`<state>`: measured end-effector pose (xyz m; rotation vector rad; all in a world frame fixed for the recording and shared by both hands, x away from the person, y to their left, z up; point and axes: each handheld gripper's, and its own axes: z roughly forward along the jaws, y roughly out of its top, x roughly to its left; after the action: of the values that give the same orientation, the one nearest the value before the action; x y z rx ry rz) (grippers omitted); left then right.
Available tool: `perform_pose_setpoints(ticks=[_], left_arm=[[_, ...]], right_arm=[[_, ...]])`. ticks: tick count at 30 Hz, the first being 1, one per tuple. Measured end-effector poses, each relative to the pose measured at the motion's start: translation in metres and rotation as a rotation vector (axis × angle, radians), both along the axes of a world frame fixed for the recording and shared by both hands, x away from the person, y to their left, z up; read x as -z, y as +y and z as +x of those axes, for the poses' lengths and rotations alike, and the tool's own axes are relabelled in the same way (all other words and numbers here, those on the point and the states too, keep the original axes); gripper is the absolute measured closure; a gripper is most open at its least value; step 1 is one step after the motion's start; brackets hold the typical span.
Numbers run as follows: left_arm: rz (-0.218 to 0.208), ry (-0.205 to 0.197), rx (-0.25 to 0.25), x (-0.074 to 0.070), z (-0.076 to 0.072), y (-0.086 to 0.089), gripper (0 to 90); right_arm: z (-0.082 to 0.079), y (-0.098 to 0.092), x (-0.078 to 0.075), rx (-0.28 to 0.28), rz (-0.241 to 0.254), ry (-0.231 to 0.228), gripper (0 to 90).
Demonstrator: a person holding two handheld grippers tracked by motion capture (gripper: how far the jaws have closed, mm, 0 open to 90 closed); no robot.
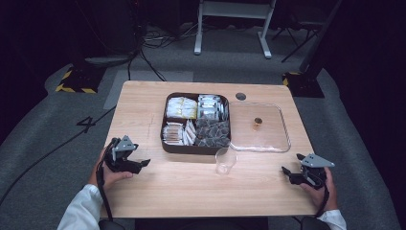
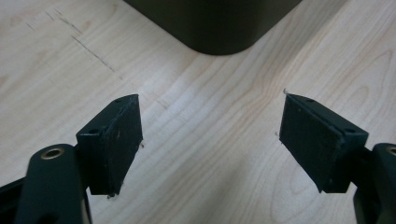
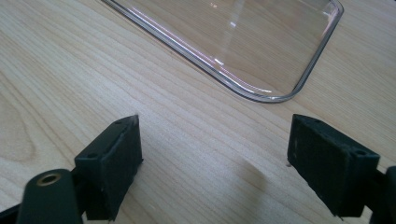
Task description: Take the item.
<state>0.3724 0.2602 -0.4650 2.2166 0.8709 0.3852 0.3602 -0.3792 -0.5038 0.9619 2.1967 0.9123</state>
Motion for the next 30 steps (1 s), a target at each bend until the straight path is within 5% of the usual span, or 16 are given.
perform_pose_setpoints(ticks=[8,16,30], left_arm=[[0.010,-0.023,0.006,-0.013,0.012,-0.006,23.4],[-0.011,-0.100,0.023,-0.042,0.031,-0.014,27.2],[-0.007,-0.129,0.095,-0.073,0.063,-0.040,33.4]], right_arm=[[0.000,0.000,0.000,-0.001,0.001,0.001,18.1],[0.001,-0.001,0.000,0.000,0.004,0.005,18.1],[0.001,0.000,0.000,0.000,0.003,0.004,18.0]])
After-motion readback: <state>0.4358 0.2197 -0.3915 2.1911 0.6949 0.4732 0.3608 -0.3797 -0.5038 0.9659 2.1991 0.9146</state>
